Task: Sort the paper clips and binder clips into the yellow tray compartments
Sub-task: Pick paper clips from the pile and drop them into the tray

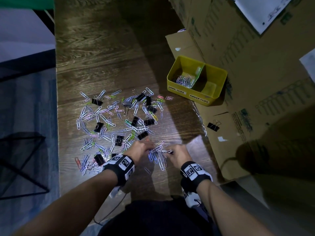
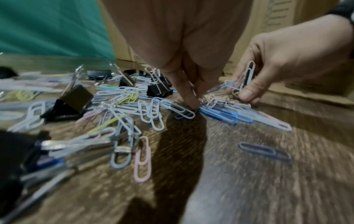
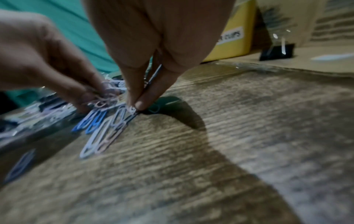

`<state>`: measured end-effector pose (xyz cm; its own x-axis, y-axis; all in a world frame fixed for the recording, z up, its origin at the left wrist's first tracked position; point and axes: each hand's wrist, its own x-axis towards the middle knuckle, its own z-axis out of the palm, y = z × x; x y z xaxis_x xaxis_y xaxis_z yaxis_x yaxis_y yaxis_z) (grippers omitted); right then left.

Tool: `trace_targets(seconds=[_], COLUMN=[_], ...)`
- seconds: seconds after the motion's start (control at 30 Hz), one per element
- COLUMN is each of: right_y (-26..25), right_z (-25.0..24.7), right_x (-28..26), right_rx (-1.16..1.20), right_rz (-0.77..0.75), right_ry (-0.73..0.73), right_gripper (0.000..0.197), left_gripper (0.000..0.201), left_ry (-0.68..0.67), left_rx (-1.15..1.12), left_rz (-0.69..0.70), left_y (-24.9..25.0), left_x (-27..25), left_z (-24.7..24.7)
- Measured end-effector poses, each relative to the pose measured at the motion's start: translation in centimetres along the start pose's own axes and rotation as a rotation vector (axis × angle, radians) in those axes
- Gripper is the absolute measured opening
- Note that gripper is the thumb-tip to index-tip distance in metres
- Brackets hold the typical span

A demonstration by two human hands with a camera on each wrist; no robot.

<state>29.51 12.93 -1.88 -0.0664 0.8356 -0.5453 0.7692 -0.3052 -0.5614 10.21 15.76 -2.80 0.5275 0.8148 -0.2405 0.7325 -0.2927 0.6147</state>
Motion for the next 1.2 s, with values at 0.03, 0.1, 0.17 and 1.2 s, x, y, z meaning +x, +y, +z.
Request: trace_targets(seconds=[0.03, 0.1, 0.17, 1.2], right_y=[0.2, 0.7, 0.9, -5.8], right_z=[-0.4, -1.1, -1.7, -21.6], right_x=[0.0, 0.0, 0.0, 14.4], right_rx=[0.041, 0.168, 0.298, 0.400], right_rz=[0.007, 0.037, 0.077, -0.153], right_ry=[-0.004, -0.009, -0.002, 0.501], right_gripper=[0.030, 0.031, 0.028, 0.023], left_gripper=[0.026, 0.026, 0.026, 0.039], left_ry=[0.039, 0.103, 0.086, -0.016], left_rx=[-0.060, -0.239, -0.451, 0.101], left_rz=[-0.024, -0.106, -0.264, 0.042], left_y=[0.0, 0.4, 0.3, 5.8], left_x=[-0.1, -0.1, -0.2, 23.4], left_z=[-0.1, -0.5, -1.2, -12.2])
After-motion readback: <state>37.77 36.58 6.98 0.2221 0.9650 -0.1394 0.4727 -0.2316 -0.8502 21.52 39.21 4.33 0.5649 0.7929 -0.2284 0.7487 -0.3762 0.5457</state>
